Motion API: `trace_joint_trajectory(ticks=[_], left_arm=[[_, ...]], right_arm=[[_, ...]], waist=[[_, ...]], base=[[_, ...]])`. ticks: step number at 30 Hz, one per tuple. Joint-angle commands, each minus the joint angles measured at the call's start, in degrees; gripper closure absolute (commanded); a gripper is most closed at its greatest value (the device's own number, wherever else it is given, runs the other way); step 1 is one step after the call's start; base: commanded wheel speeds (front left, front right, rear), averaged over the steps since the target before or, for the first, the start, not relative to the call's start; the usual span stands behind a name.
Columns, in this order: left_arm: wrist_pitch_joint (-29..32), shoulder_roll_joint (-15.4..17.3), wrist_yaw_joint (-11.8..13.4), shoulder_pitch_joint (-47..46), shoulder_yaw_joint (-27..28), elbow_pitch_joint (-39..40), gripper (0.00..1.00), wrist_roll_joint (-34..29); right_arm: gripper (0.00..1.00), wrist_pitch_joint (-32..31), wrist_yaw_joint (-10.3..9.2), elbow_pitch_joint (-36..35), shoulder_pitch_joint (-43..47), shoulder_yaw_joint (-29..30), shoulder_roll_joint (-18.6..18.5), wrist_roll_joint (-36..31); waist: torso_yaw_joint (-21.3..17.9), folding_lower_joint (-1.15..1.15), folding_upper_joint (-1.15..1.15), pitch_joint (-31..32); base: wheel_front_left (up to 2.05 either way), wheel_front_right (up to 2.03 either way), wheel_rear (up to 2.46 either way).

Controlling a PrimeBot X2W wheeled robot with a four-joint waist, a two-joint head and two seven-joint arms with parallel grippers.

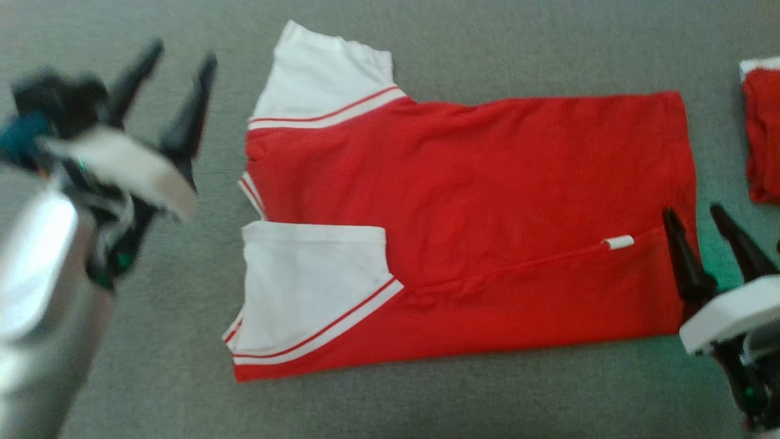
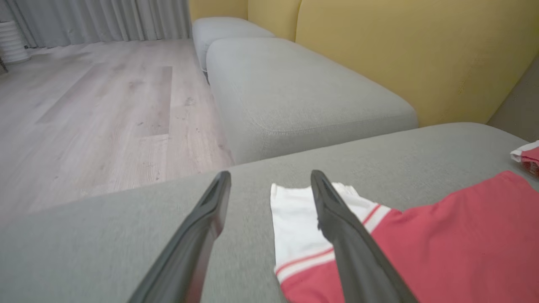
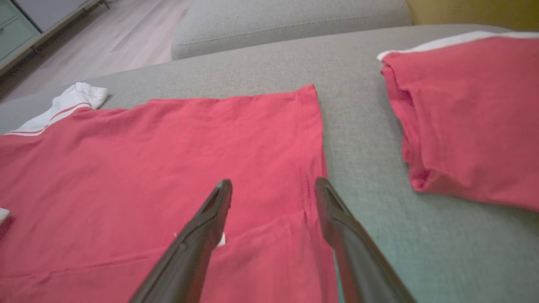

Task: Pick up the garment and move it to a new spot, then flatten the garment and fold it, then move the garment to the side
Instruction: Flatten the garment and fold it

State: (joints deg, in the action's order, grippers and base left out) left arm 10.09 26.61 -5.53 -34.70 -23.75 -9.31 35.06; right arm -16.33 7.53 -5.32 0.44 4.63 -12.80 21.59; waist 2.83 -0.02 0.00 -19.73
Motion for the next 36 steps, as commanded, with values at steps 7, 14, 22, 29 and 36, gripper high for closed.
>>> trace_joint_trajectory(ticks=[7, 14, 22, 29, 36], left_arm=[[12.95, 6.31, -1.88, -18.43, -3.03, -6.4, 0.0, 4.8], [17.98, 9.2, -1.94, -24.82, -7.99, -11.1, 0.0, 11.41], [24.02, 13.03, -1.95, -30.63, -12.82, -15.38, 0.0, 15.91], [26.3, 14.81, -1.95, -33.59, -15.85, -17.31, 0.0, 17.15], [28.47, 15.62, -1.95, -34.37, -19.23, -16.49, 1.0, 20.46]], right_arm=[[0.0, 0.52, -0.04, -3.38, -5.82, -3.61, -2.78, 0.28], [0.0, 0.99, -0.04, -3.39, -7.28, -4.33, -2.47, 0.45], [0.0, 2.27, -0.04, -2.45, -8.14, -4.91, -2.07, 0.75], [0.0, 3.19, -0.04, -1.37, -8.88, -5.6, -1.66, 0.97], [0.0, 3.87, -0.04, -0.55, -9.36, -5.28, -1.79, 1.2]], waist=[[-6.11, 0.02, 0.0, -9.07], [-8.73, 0.02, 0.0, -12.46], [-11.11, 0.02, 0.0, -15.1], [-12.44, 0.02, 0.0, -15.98], [-12.98, 0.02, 0.0, -16.07]], base=[[0.0, 0.0, 0.0], [0.0, 0.0, 0.0], [0.0, 0.0, 0.0], [0.0, 0.0, 0.0], [0.0, 0.0, 0.0]])
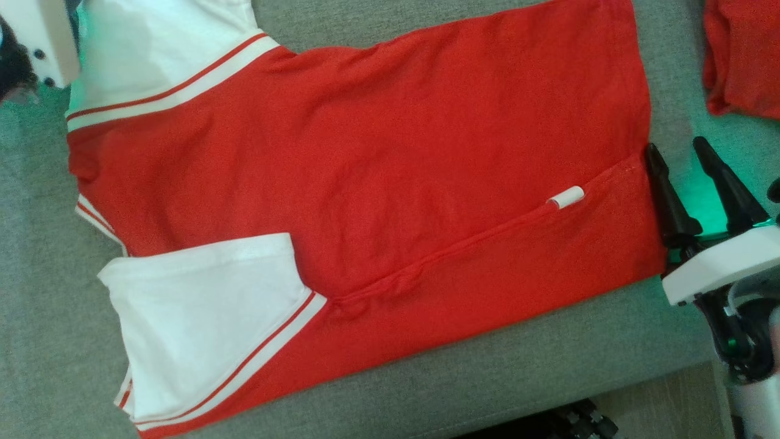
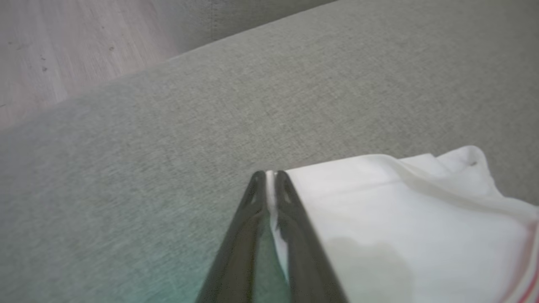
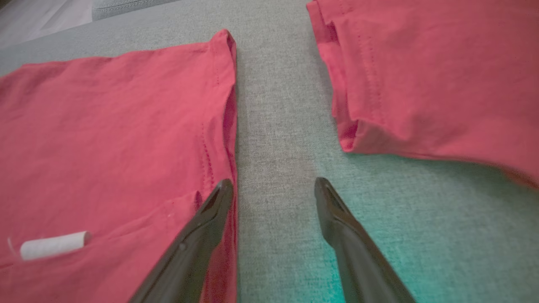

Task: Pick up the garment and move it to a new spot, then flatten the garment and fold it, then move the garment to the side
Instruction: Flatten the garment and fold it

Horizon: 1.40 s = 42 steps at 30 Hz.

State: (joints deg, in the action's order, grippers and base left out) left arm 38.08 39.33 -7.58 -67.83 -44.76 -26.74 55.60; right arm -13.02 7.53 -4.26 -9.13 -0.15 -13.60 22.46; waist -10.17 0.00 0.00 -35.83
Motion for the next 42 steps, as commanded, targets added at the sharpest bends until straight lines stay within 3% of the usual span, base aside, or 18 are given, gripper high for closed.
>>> trace_joint_trajectory(ticks=[1, 10, 19, 25, 32, 38, 39, 41, 42], left_arm=[[0.49, 3.1, 0.09, -1.32, 1.26, 1.49, 1.0, 0.49], [-7.63, 4.55, 0.09, -3.25, -3.87, 6.23, 1.0, 2.23], [-14.17, 4.4, 0.09, -6.35, -10.2, 8.07, 1.0, 3.21], [-15.98, 4.3, 0.09, -8.42, -13.68, 8.47, 1.0, 4.7], [-18.05, 4.51, 0.09, -9.74, -17.3, 7.73, 1.0, 6.45], [-19.67, 4.28, 0.09, -10.66, -20.11, 6.71, 1.0, 7.85], [-19.91, 4.22, 0.09, -10.87, -20.57, 6.58, 1.0, 8.05], [-20.43, 4.09, 0.09, -11.3, -21.45, 6.27, 1.0, 8.41], [-20.7, 4.02, 0.09, -11.48, -21.89, 6.1, 1.0, 8.58]], right_arm=[[0.0, 0.54, -0.04, -1.57, 0.02, -0.33, -1.12, 0.38], [0.0, -4.48, -0.04, -1.16, -7.66, -2.42, -4.19, 4.2], [0.0, -12.96, -0.04, 9.47, -22.79, -7.88, -7.31, 6.77], [0.0, -14.22, -0.04, 16.14, -28.21, -9.87, -7.33, 6.18], [0.0, -13.73, -0.04, 18.74, -29.7, -10.47, -7.3, 5.07], [0.42, -14.34, -0.04, 19.46, -29.89, -9.99, -7.55, 3.74], [0.54, -14.45, -0.04, 19.51, -29.95, -9.85, -7.56, 3.61], [0.69, -14.67, -0.04, 19.67, -30.01, -9.54, -7.63, 3.21], [0.83, -14.85, -0.04, 19.82, -30.0, -9.41, -7.69, 3.01]], waist=[[0.1, 0.0, 0.0, 0.1], [2.29, 0.0, 0.0, 1.66], [5.36, 0.0, 0.0, 2.74], [6.83, 0.0, 0.0, 2.6], [7.32, 0.0, 0.0, 3.05], [7.58, 0.0, 0.0, 3.61], [7.63, 0.0, 0.0, 3.66], [7.78, 0.0, 0.0, 3.76], [7.88, 0.0, 0.0, 3.82]], base=[[0.0, 0.0, 0.0], [0.0, 0.0, 0.0], [0.0, 0.0, 0.0], [0.0, 0.0, 0.0], [0.0, 0.0, 0.0], [0.0, 0.0, 0.0], [0.0, 0.0, 0.0], [0.0, 0.0, 0.0], [0.0, 0.0, 0.0]])
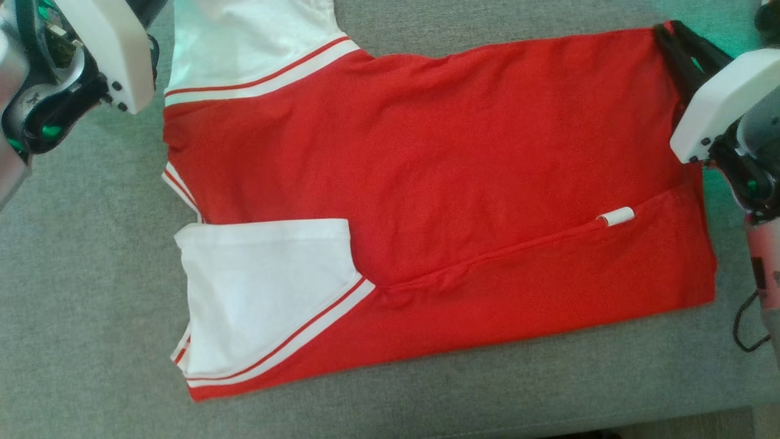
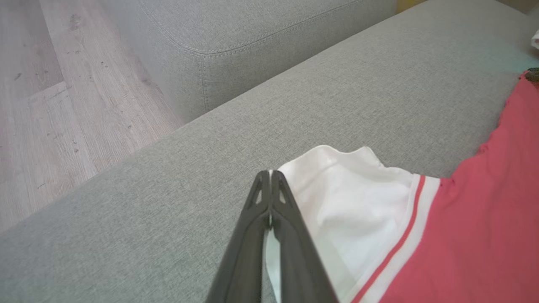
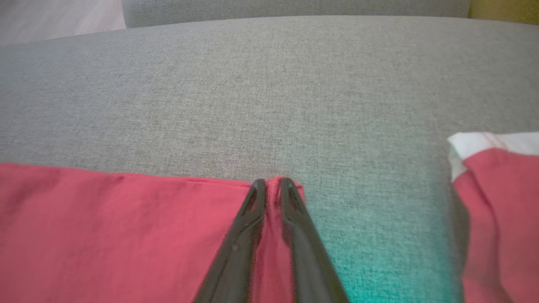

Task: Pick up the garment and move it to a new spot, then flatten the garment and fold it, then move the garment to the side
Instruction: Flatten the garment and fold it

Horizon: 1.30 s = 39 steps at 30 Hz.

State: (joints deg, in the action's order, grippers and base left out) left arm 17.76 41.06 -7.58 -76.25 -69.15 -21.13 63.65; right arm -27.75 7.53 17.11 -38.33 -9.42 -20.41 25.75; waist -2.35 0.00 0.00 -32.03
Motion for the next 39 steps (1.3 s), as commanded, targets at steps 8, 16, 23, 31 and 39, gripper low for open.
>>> trace_joint_trajectory(ticks=[8, 16, 23, 31, 39], left_arm=[[-5.71, 3.0, 0.09, -5.35, -0.29, -0.79, 1.0, -1.42], [-18.48, 1.54, 0.09, -7.57, 0.01, -2.66, 1.0, -2.74], [-21.17, 1.55, 0.09, -3.31, -0.92, -0.6, 1.0, 3.34], [-24.34, 4.66, 0.09, 5.37, -2.41, 5.68, 1.0, 6.07], [-29.01, 8.19, 3.73, 17.19, -3.28, 14.52, 1.0, 5.73]], right_arm=[[1.0, 2.22, -0.04, -1.5, -1.33, 0.85, -0.69, -1.13], [1.0, 6.88, -0.04, -0.94, -2.8, 4.09, -0.38, -1.41], [1.0, 7.12, -0.04, -1.59, 2.58, 6.67, -1.07, -0.92], [1.0, 7.42, -0.04, -3.46, 10.98, 9.49, -0.61, -0.8], [1.0, 7.02, -0.04, -7.16, 20.78, 12.53, -0.07, -1.54]], waist=[[0.53, 0.0, 0.0, 0.83], [2.22, 0.0, 0.0, 3.64], [4.92, 0.0, 0.0, 7.0], [7.45, 0.0, 0.0, 11.67], [10.54, 0.0, 0.0, 16.19]], base=[[0.0, 0.0, 0.0], [0.0, 0.0, 0.0], [0.0, 0.0, 0.0], [0.0, 0.0, 0.0], [0.0, 0.0, 0.0]])
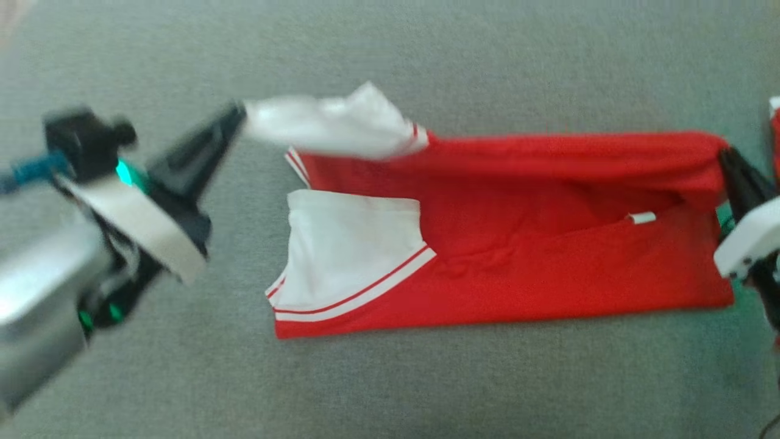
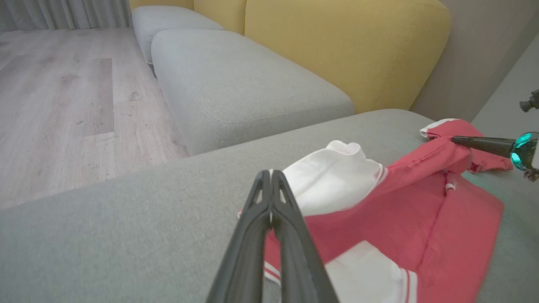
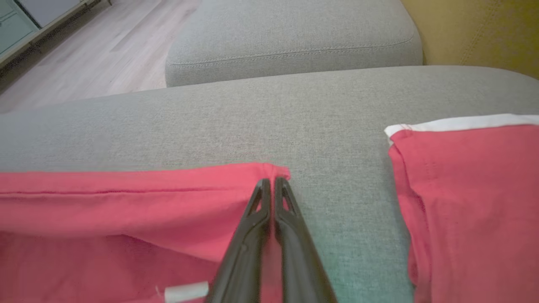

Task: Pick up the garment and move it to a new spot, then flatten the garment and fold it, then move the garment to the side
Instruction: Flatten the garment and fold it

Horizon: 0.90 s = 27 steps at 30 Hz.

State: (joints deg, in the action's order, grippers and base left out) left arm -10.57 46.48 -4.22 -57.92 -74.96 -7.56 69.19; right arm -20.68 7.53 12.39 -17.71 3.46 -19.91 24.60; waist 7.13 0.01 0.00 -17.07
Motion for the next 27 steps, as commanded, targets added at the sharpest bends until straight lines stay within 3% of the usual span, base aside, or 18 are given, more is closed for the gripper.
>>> trace_joint_trajectory(ticks=[1, 7, 13, 20, 27], left_arm=[[-1.05, 3.13, 1.13, 0.4, 2.43, 2.34, 1.0, 0.02], [-2.31, 3.74, 5.4, 9.36, 2.0, 9.08, 1.0, -0.79], [-3.44, 1.96, 7.81, 16.69, 1.85, 10.8, 1.0, -1.08], [-4.32, -1.21, 8.57, 23.12, 4.34, 10.31, 1.0, -0.42], [-4.4, -3.3, 8.02, 29.78, 10.9, 10.53, 1.0, -2.5]], right_arm=[[1.0, -0.21, -0.04, -3.07, 1.25, 0.04, -0.28, -0.52], [1.0, -1.51, -0.04, -6.92, 7.52, 3.11, 1.1, -0.81], [1.0, -2.91, -0.04, -9.9, 12.93, 5.82, 3.3, -1.11], [1.0, -1.82, -0.04, -9.33, 15.51, 7.51, 4.58, -1.59], [1.0, -0.22, -0.04, -8.45, 16.99, 8.6, 5.48, -2.46]], waist=[[1.26, -0.01, 0.0, 1.62], [2.51, -0.01, 0.0, 2.42], [3.17, -0.01, 0.0, 2.18], [3.19, -0.01, 0.0, 2.76], [3.15, -0.01, 0.0, 3.85]], base=[[0.0, 0.0, 0.0], [0.0, 0.0, 0.0], [0.0, 0.0, 0.0], [0.0, 0.0, 0.0], [0.0, 0.0, 0.0]])
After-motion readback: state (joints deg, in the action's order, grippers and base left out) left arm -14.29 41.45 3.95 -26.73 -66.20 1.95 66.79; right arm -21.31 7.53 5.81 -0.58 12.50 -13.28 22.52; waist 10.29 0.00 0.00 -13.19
